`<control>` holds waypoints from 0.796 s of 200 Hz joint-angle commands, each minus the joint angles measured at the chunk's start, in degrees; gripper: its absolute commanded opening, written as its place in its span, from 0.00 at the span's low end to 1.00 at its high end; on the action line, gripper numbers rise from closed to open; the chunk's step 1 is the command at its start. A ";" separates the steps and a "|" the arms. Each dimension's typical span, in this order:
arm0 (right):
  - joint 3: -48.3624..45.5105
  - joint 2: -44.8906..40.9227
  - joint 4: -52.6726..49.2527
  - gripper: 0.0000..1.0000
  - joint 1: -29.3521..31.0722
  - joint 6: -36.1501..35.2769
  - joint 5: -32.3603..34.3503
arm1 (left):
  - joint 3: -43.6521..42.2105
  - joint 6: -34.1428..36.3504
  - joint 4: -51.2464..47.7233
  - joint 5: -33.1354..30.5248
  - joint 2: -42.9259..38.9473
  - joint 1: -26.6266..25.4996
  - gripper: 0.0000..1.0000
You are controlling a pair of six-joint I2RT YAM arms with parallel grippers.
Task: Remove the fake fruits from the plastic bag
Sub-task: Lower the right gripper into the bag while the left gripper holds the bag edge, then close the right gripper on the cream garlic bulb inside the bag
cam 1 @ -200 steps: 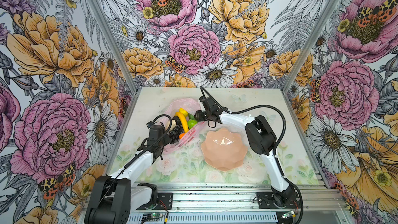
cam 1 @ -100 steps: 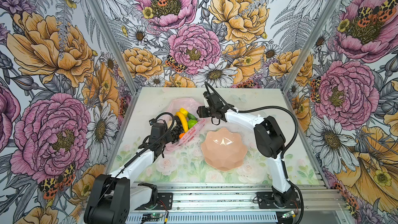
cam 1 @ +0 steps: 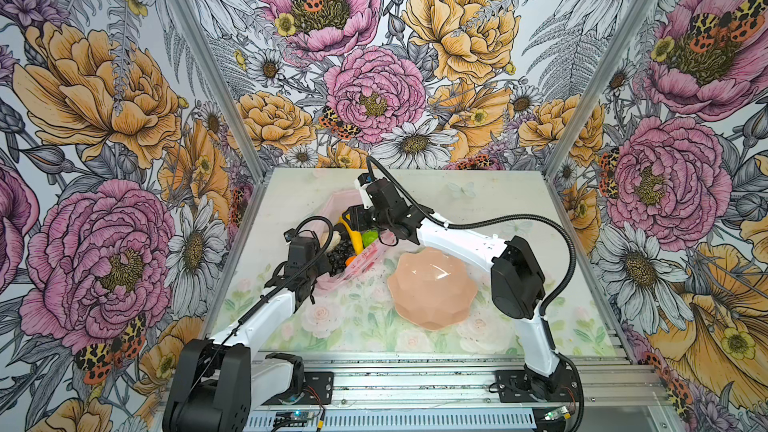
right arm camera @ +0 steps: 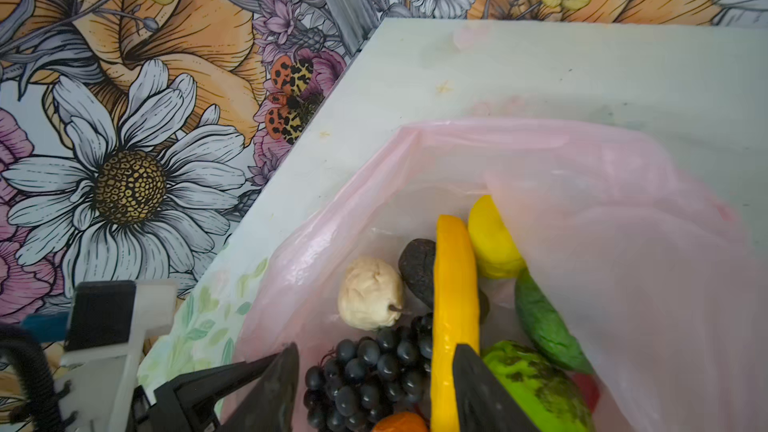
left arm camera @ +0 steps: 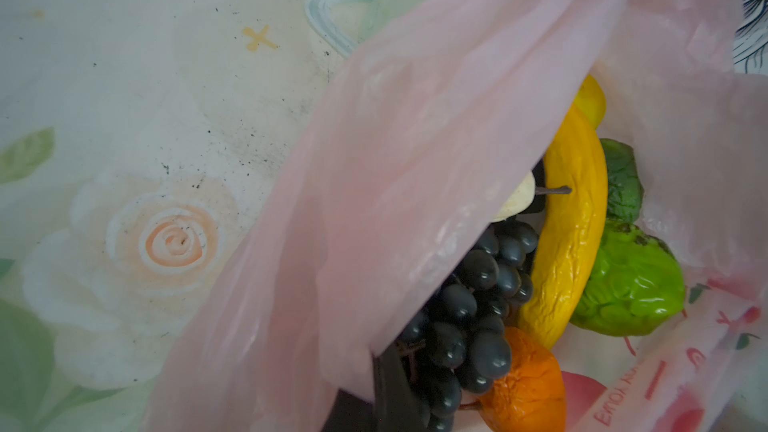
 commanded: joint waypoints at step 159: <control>9.44 15.25 4.07 0.36 0.27 13.14 0.61 | -1.02 -0.36 0.54 0.65 -2.49 0.71 0.00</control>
